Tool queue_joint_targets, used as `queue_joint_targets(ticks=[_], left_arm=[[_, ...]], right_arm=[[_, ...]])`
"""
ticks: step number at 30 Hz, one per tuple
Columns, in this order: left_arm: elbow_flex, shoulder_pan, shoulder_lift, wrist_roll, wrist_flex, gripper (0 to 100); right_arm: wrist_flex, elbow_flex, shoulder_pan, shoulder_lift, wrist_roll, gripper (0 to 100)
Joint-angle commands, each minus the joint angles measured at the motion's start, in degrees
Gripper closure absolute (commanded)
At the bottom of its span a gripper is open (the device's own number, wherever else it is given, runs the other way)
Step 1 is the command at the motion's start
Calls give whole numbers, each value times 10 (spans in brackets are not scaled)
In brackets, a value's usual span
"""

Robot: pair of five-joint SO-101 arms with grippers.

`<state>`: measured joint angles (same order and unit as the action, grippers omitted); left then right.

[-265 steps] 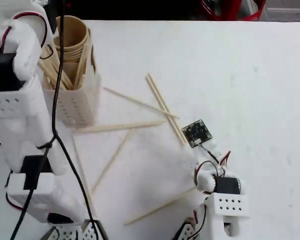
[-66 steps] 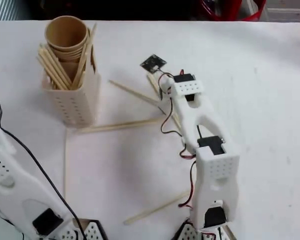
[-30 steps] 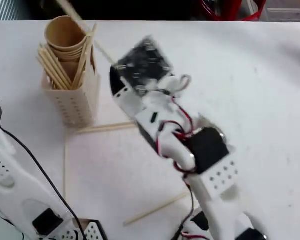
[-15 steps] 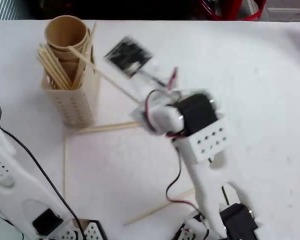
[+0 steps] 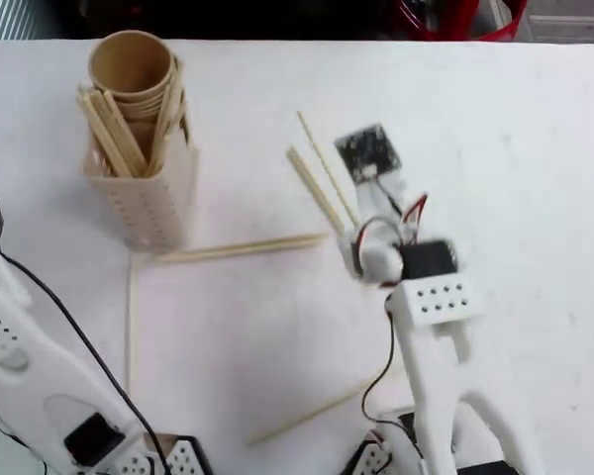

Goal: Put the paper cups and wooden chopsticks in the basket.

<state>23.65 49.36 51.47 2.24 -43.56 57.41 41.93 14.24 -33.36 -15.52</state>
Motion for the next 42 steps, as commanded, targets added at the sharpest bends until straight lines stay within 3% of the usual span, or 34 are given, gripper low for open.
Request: queue_joint_targets(ticks=[1,9,17,25,36,42], left_arm=[[-18,22,44,4,-25,872],[-32,21,44,4,-22,872],[-28,23,44,4,-22,872],[-33,21,44,4,-22,872],[-31,21,44,4,-22,872],[-29,21,44,4,-22,872]], right_arm=[[-141,157,12,-14,-21,982],[-166,120,40,140,-20,967],[-134,83,73,183,-68,796],[-112,-85,117,170,-71,797],[-111,-351,98,502,-105,796],[-73,-411,64,589,-104,797]])
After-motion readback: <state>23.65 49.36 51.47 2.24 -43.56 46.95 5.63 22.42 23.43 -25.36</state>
